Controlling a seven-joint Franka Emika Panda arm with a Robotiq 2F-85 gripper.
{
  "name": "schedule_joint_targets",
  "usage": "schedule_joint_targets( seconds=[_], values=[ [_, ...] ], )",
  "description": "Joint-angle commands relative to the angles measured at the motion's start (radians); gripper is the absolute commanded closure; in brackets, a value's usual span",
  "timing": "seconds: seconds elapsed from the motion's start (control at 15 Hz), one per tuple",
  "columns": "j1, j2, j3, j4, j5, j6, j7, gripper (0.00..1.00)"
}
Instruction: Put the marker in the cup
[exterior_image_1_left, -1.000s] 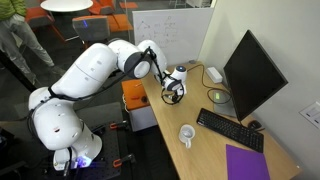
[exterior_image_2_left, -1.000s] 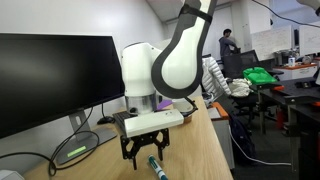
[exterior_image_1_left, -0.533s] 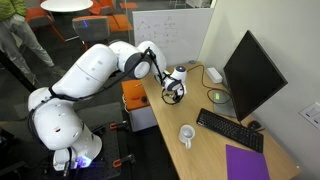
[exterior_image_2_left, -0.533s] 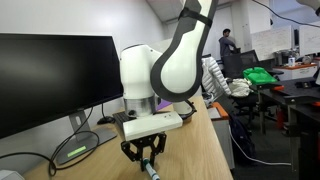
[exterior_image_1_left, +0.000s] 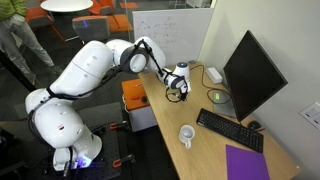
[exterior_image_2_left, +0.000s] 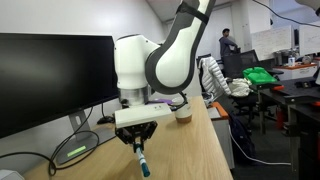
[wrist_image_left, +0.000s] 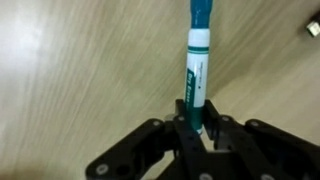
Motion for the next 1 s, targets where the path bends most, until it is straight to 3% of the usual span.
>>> schedule_joint_targets(
  seconds=[0.0, 0.27, 0.47, 0.67, 0.93],
  values=[
    [0.120, -0.043, -0.187, -0.029, -0.096, -0.056, 0.169, 0.94],
    [0.216, -0.049, -0.381, -0.037, -0.245, -0.129, 0.362, 0.94],
    [0.287, -0.030, -0.490, -0.043, -0.375, -0.210, 0.512, 0.94],
    [0.337, -0.002, -0.544, -0.039, -0.490, -0.311, 0.665, 0.94],
    [0.363, 0.039, -0.554, -0.014, -0.631, -0.476, 0.848, 0.94]
  ],
)
